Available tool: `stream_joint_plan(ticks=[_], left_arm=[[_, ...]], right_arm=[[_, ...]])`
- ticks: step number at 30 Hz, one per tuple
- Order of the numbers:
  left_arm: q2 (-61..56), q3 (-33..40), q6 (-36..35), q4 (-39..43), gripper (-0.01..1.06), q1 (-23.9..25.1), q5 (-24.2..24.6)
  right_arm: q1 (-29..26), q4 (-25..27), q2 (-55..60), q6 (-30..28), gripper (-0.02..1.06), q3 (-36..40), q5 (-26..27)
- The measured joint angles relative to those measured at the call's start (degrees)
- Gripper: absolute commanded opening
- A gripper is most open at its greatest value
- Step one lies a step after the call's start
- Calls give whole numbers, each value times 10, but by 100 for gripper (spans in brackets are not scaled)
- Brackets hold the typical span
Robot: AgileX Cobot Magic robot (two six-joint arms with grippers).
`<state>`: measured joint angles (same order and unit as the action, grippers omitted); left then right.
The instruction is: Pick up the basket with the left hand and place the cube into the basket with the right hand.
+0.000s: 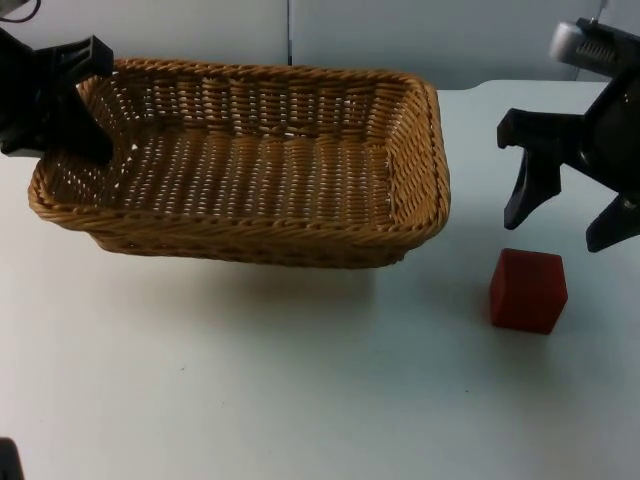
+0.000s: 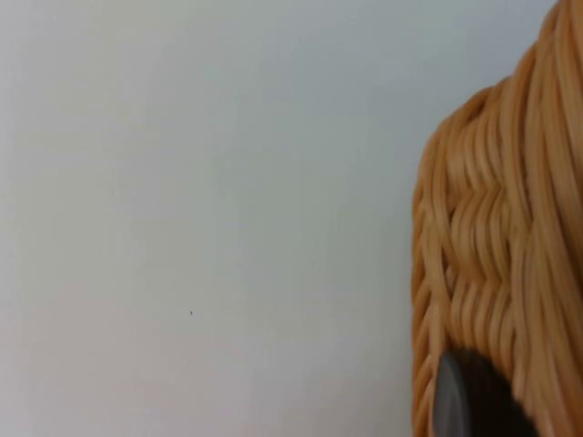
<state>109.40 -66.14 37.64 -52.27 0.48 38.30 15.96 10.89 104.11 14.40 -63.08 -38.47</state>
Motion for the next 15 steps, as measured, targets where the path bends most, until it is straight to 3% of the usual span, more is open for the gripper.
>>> stream_joint_plan(ticks=[15], left_arm=[[0,0,0,3,0,0,-4]], right_arm=[[23,-54,38,20,69,0,4]])
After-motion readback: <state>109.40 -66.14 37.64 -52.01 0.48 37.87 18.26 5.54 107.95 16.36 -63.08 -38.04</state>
